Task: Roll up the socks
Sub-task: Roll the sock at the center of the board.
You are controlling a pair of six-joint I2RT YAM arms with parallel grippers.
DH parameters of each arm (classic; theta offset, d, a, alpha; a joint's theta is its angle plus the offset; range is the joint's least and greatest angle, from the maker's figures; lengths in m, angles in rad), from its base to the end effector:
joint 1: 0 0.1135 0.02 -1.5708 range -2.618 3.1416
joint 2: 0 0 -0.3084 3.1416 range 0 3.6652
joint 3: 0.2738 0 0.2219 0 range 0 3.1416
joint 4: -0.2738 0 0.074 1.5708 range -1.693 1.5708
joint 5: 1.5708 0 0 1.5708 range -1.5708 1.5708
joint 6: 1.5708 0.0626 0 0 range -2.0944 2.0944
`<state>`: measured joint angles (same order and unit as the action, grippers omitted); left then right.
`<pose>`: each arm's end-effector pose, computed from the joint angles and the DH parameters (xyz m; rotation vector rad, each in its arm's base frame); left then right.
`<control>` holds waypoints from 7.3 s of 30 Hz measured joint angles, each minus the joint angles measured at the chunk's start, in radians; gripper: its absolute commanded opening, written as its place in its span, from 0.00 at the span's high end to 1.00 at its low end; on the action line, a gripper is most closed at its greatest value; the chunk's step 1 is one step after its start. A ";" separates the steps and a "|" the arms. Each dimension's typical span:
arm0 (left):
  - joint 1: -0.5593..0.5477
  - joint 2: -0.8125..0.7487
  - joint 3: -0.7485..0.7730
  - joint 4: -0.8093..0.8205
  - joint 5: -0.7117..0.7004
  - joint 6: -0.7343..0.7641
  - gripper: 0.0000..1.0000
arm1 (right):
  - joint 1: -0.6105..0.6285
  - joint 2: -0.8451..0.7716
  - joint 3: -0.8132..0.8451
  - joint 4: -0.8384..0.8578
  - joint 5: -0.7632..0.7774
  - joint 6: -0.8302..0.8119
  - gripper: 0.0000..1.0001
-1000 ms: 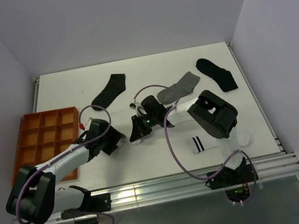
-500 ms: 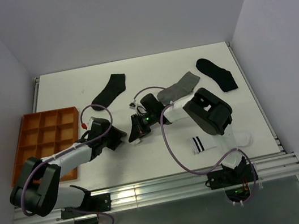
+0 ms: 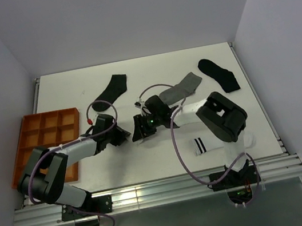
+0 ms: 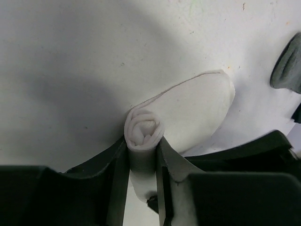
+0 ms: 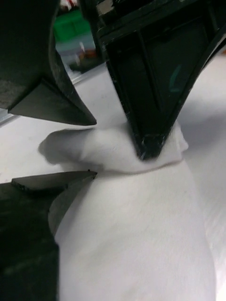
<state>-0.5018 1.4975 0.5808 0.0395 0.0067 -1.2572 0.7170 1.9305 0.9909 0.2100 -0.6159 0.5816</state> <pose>0.2298 -0.1266 0.1830 -0.9592 2.4263 -0.7320 0.2750 0.2877 0.1817 -0.5260 2.4796 1.3145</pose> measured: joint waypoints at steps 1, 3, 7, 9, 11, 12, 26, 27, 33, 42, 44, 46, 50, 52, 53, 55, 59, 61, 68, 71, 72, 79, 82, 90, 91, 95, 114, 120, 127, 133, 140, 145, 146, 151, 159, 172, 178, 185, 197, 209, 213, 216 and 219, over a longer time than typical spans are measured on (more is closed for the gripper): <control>0.000 0.005 0.010 -0.011 0.002 0.008 0.69 | 0.008 -0.023 -0.010 -0.013 0.042 -0.017 0.47; 0.000 0.011 0.026 -0.033 0.004 0.024 0.68 | 0.029 -0.077 -0.034 -0.039 0.144 -0.057 0.47; -0.002 0.020 0.052 -0.071 0.005 0.049 0.68 | 0.101 -0.180 -0.070 -0.067 0.364 -0.132 0.47; -0.003 0.024 0.063 -0.085 0.005 0.060 0.68 | 0.148 -0.226 -0.079 -0.069 0.478 -0.169 0.48; -0.004 0.027 0.071 -0.098 0.005 0.068 0.68 | 0.203 -0.262 -0.082 -0.067 0.586 -0.208 0.49; -0.004 0.030 0.076 -0.105 0.005 0.069 0.68 | 0.233 -0.275 -0.082 -0.059 0.640 -0.230 0.50; -0.009 0.040 0.105 -0.147 0.003 0.093 0.68 | 0.368 -0.166 -0.074 -0.047 0.890 -0.335 0.51; -0.009 0.042 0.106 -0.149 0.003 0.094 0.68 | 0.368 -0.156 -0.072 -0.047 0.895 -0.337 0.51; -0.011 0.049 0.116 -0.157 0.003 0.094 0.68 | 0.368 -0.110 -0.047 -0.047 0.915 -0.348 0.51; -0.013 0.056 0.120 -0.151 0.001 0.095 0.68 | 0.368 -0.071 -0.001 -0.079 0.922 -0.379 0.76; -0.014 0.056 0.120 -0.148 -0.004 0.094 0.66 | 0.368 -0.068 0.007 -0.090 0.918 -0.382 0.83; -0.014 0.055 0.119 -0.146 -0.006 0.094 0.63 | 0.368 -0.067 0.013 -0.100 0.909 -0.383 0.95; -0.015 0.051 0.115 -0.130 -0.006 0.093 0.53 | 0.339 -0.068 0.025 -0.114 0.835 -0.371 1.00; -0.017 0.044 0.111 -0.122 -0.006 0.090 0.48 | 0.309 -0.068 0.025 -0.110 0.760 -0.357 1.00; -0.018 0.040 0.109 -0.121 -0.006 0.089 0.44 | 0.291 -0.068 0.027 -0.109 0.717 -0.347 1.00; -0.021 0.024 0.100 -0.118 -0.014 0.084 0.40 | 0.240 -0.067 0.032 -0.111 0.600 -0.324 1.00; -0.026 -0.019 0.075 -0.126 -0.027 0.065 0.29 | 0.141 -0.047 0.032 -0.093 0.362 -0.256 1.00; -0.030 -0.050 0.055 -0.135 -0.030 0.058 0.28 | 0.093 -0.024 0.034 -0.072 0.243 -0.217 1.00; -0.029 -0.120 0.001 -0.164 -0.042 0.035 0.29 | 0.009 0.088 0.101 -0.050 -0.060 -0.103 1.00; -0.027 -0.127 -0.010 -0.156 -0.046 0.029 0.30 | 0.000 0.122 0.127 -0.063 -0.135 -0.070 1.00; -0.024 -0.129 -0.014 -0.152 -0.046 0.023 0.30 | -0.002 0.133 0.138 -0.074 -0.155 -0.063 1.00; 0.003 -0.189 -0.077 -0.125 -0.054 -0.011 0.33 | -0.016 0.158 0.183 -0.156 -0.204 -0.029 1.00; 0.022 -0.224 -0.110 -0.118 -0.056 -0.022 0.35 | -0.021 0.167 0.187 -0.164 -0.223 -0.011 1.00; 0.050 -0.209 -0.132 -0.064 -0.037 -0.027 0.43 | -0.023 0.174 0.187 -0.160 -0.234 0.042 1.00; 0.052 -0.196 -0.130 -0.048 -0.032 -0.027 0.47 | -0.024 0.174 0.186 -0.158 -0.233 0.048 1.00; 0.055 -0.136 -0.121 0.014 -0.005 -0.018 0.53 | -0.032 0.173 0.166 -0.127 -0.231 0.090 1.00; 0.021 0.037 0.042 -0.003 0.034 0.073 0.67 | -0.043 0.002 0.013 -0.050 -0.022 0.089 0.52; 0.011 0.080 0.119 -0.078 0.037 0.122 0.67 | 0.016 -0.128 -0.024 -0.111 0.221 -0.048 0.50; 0.007 0.100 0.167 -0.145 0.034 0.163 0.67 | 0.215 -0.281 -0.068 -0.101 0.565 -0.211 0.50; 0.003 0.105 0.179 -0.161 0.031 0.175 0.67 | 0.310 -0.264 -0.064 -0.085 0.740 -0.313 0.50; 0.000 0.109 0.189 -0.173 0.028 0.183 0.67 | 0.334 -0.164 -0.047 -0.078 0.816 -0.375 0.52; -0.002 0.113 0.196 -0.181 0.026 0.190 0.67 | 0.347 -0.131 -0.034 -0.071 0.843 -0.404 0.54; -0.002 0.113 0.196 -0.181 0.026 0.190 0.66 | 0.349 -0.126 -0.031 -0.071 0.849 -0.407 0.55; -0.002 0.112 0.194 -0.178 0.022 0.190 0.61 | 0.359 -0.084 0.004 -0.085 0.908 -0.418 0.63; -0.006 0.096 0.193 -0.173 0.022 0.190 0.40 | 0.324 -0.073 0.016 -0.078 0.829 -0.378 1.00; 0.015 0.010 0.128 -0.194 0.000 0.149 0.35 | 0.034 -0.024 0.035 -0.065 0.154 -0.176 1.00; 0.031 -0.069 0.054 -0.193 -0.003 0.122 0.34 | -0.035 0.037 0.037 -0.021 -0.075 -0.050 1.00; 0.032 -0.147 -0.028 -0.145 -0.007 0.084 0.31 | -0.077 0.081 0.037 0.006 -0.203 0.068 1.00; 0.015 -0.185 -0.076 -0.107 -0.032 0.045 0.33 | -0.080 0.105 0.039 0.006 -0.240 0.193 1.00; -0.021 -0.280 -0.167 -0.055 -0.095 -0.015 0.34 | -0.082 0.105 0.022 0.031 -0.230 0.276 1.00; -0.023 -0.278 -0.178 -0.032 -0.097 -0.021 0.35 | -0.083 0.110 0.015 0.052 -0.231 0.303 1.00; -0.025 -0.256 -0.184 0.020 -0.093 -0.027 0.35 | -0.083 0.111 0.011 0.060 -0.230 0.316 1.00; -0.031 -0.227 -0.185 0.074 -0.090 -0.038 0.35 | -0.083 0.111 0.010 0.062 -0.230 0.320 1.00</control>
<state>-0.5323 1.2705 0.3958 0.1131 -0.0830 -1.2949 0.6342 2.0415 1.0008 0.2718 -0.8459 0.9012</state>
